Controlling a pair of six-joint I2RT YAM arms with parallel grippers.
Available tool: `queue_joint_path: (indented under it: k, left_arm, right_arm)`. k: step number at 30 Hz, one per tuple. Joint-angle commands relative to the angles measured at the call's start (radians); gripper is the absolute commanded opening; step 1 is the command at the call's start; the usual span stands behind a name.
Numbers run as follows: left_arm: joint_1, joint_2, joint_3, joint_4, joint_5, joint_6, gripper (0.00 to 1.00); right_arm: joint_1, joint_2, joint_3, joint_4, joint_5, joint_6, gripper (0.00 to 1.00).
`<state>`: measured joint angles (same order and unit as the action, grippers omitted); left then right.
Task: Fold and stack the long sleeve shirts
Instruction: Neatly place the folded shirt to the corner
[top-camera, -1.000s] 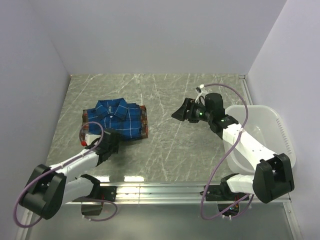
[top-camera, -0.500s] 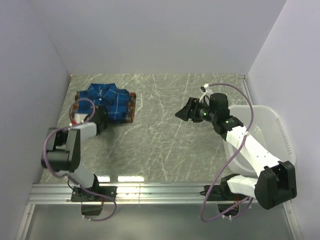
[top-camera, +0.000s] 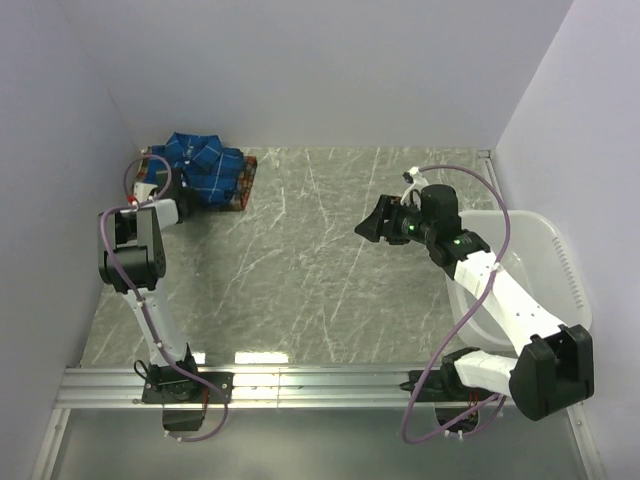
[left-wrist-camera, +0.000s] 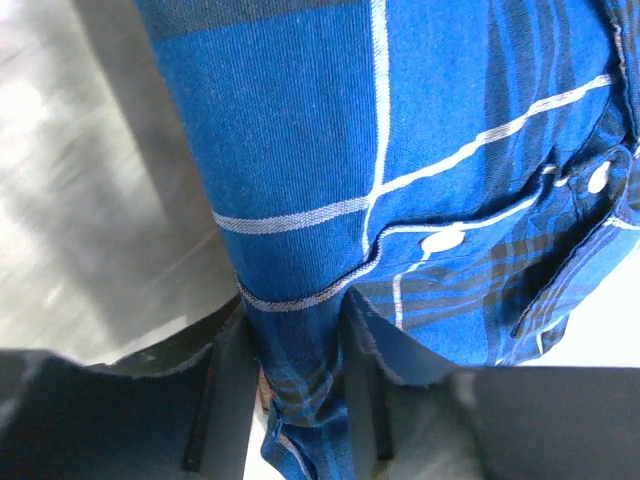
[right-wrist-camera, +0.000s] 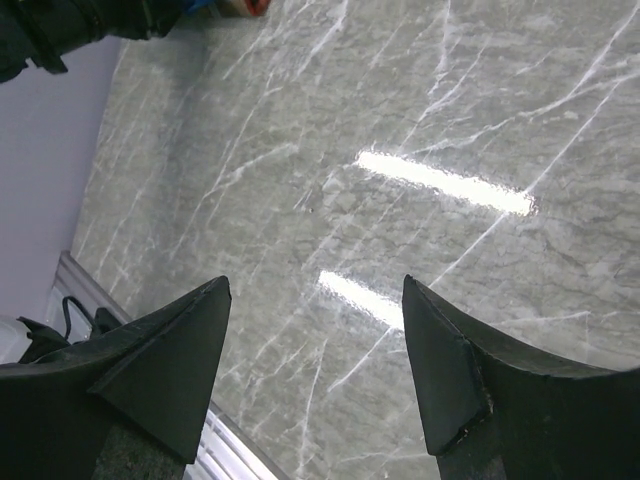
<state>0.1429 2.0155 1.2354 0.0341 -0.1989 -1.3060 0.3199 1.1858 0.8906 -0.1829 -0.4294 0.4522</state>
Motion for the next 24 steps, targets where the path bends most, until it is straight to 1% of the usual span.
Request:
queue_joint_path:
  k: [1,2,3,8,10,11,12,13,14,15,16,17,18,19,20,23,24]
  left_arm:
    - [0.027,0.07,0.099,-0.008,0.053,0.051,0.41]
    - [0.026,0.086,0.143,-0.017,0.059,0.051,0.43]
    - [0.026,0.101,0.156,-0.017,0.061,0.047,0.45]
    - [0.026,0.103,0.148,0.075,0.119,0.002,0.59]
    - [0.026,0.112,0.17,0.063,0.124,0.022,0.64]
    - [0.023,0.112,0.191,0.028,0.144,0.025,0.67]
    - [0.023,0.1,0.185,0.027,0.151,0.019,0.71]
    - [0.023,0.082,0.165,0.032,0.156,0.008,0.8]
    - [0.021,0.056,0.1,0.047,0.162,-0.005,0.85]
    - [0.023,-0.004,0.063,0.082,0.174,-0.021,0.93]
    - [0.023,-0.039,0.027,0.082,0.174,-0.021,0.97]
    - [0.023,-0.076,-0.032,0.076,0.171,-0.015,0.99]
    - [0.023,-0.153,-0.059,0.055,0.183,0.0,0.99]
    - [0.023,-0.193,-0.106,0.038,0.188,0.013,0.99]
    - [0.024,-0.278,-0.126,0.012,0.187,0.028,0.99]
    - [0.024,-0.417,-0.163,-0.127,0.19,0.144,0.99]
    - [0.024,-0.516,-0.162,-0.16,0.184,0.233,0.99]
  right_arm:
    - [-0.008,-0.031,0.047,-0.029,0.04,-0.03,0.76]
    - [-0.008,-0.04,0.047,-0.035,0.049,-0.033,0.76]
    - [-0.007,-0.046,0.047,-0.044,0.06,-0.036,0.76]
    - [-0.007,-0.092,0.054,-0.072,0.1,-0.035,0.76]
    - [-0.008,-0.118,0.048,-0.079,0.11,-0.033,0.76]
    - [-0.008,-0.127,0.047,-0.085,0.116,-0.033,0.76]
    - [-0.008,-0.136,0.041,-0.098,0.126,-0.03,0.76]
    - [-0.007,-0.155,0.039,-0.104,0.136,-0.027,0.76]
    - [-0.008,-0.167,0.038,-0.113,0.162,-0.023,0.76]
    - [-0.008,-0.181,0.034,-0.125,0.176,-0.02,0.76]
    - [-0.007,-0.211,0.033,-0.128,0.188,-0.018,0.76]
    - [-0.007,-0.228,0.034,-0.148,0.233,-0.015,0.76]
    - [-0.008,-0.244,0.037,-0.162,0.256,-0.012,0.77]
    - [-0.008,-0.271,0.044,-0.177,0.283,-0.014,0.77]
    - [-0.01,-0.285,0.062,-0.219,0.331,-0.012,0.78]
    - [-0.008,-0.34,0.109,-0.312,0.414,-0.004,0.8]
    - [-0.008,-0.353,0.122,-0.332,0.467,0.0,0.8]
